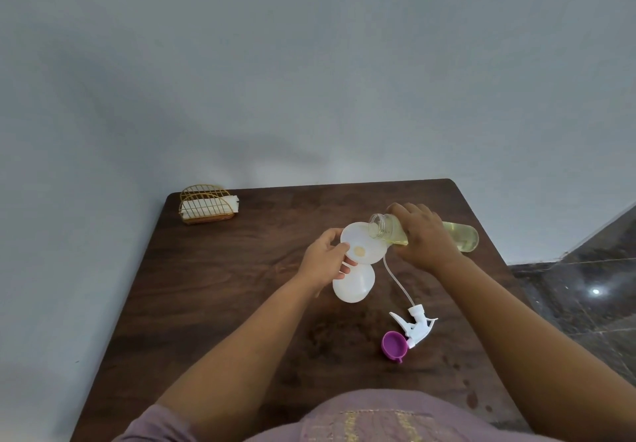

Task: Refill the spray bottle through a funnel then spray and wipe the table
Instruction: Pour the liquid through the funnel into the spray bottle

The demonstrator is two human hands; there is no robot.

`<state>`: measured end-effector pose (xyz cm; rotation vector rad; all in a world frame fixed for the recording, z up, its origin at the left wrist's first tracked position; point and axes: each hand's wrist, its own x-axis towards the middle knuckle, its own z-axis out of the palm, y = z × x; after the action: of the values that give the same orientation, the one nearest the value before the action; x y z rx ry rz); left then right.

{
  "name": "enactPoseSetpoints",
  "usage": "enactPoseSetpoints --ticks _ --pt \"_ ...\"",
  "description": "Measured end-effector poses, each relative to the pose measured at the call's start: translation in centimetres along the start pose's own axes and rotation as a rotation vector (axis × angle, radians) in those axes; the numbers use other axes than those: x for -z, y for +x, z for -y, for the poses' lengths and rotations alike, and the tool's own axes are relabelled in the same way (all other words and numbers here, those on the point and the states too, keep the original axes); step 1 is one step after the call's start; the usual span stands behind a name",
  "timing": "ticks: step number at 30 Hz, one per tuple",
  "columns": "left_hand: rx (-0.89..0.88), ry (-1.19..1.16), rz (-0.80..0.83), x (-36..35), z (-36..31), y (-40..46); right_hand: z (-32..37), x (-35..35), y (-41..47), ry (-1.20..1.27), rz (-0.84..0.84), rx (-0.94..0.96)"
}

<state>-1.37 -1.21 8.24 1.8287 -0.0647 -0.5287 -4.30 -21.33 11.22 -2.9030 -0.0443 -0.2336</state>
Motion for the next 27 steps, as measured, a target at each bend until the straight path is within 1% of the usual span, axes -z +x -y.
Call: enactPoseSetpoints --ticks 27 --pt "-0.019 0.006 -0.001 0.04 0.02 0.15 -0.02 0.24 0.13 -0.046 0.025 0.016"
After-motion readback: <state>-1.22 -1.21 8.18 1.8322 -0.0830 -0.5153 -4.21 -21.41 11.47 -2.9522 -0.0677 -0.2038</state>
